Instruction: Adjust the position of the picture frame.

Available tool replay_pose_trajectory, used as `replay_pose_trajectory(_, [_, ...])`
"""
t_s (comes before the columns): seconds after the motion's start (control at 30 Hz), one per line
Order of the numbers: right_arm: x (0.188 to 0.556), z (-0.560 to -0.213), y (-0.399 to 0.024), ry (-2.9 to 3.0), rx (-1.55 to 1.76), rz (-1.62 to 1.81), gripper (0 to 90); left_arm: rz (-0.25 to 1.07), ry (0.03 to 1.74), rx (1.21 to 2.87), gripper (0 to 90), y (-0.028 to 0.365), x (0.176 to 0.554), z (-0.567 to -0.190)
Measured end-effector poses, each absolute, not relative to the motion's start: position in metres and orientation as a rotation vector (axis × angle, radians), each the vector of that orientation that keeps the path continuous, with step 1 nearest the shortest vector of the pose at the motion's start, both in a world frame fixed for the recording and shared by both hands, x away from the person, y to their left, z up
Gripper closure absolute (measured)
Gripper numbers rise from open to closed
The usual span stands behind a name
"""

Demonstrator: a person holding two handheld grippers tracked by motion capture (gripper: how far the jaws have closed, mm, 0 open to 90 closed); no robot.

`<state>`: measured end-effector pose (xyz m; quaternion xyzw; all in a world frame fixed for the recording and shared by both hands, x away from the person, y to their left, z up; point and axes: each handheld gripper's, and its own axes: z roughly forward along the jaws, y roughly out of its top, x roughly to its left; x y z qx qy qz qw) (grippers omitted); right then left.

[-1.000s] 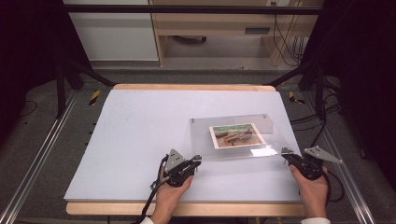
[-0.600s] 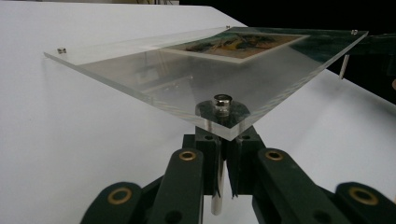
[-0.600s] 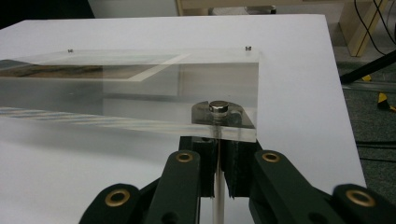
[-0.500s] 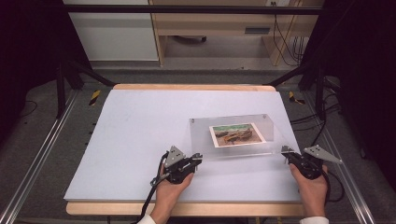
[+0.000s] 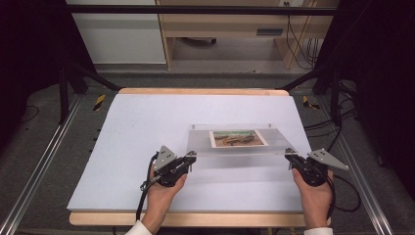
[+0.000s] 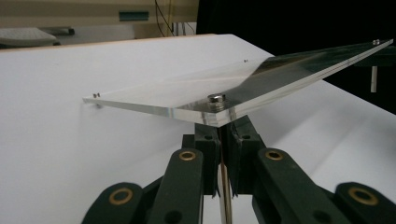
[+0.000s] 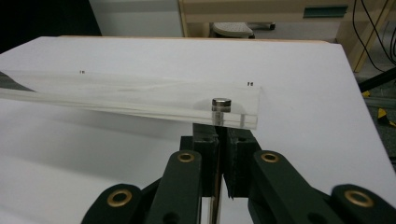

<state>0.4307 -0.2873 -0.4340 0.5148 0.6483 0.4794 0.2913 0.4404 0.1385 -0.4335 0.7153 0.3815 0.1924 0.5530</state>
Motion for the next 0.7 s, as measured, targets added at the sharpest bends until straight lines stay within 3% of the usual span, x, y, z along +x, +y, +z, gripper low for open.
replay_pose_trajectory(0.47, [0.452, -0.417, -0.203, 1.746, 1.320, 1.320, 84.4, 0.590, 0.933, 1.625, 82.6, 0.217, 0.441, -0.415])
replay_pose_trajectory(0.7, [0.460, -0.417, -0.183, 1.745, 1.292, 1.318, 83.7, 0.587, 0.932, 1.608, 82.7, 0.234, 0.452, -0.414])
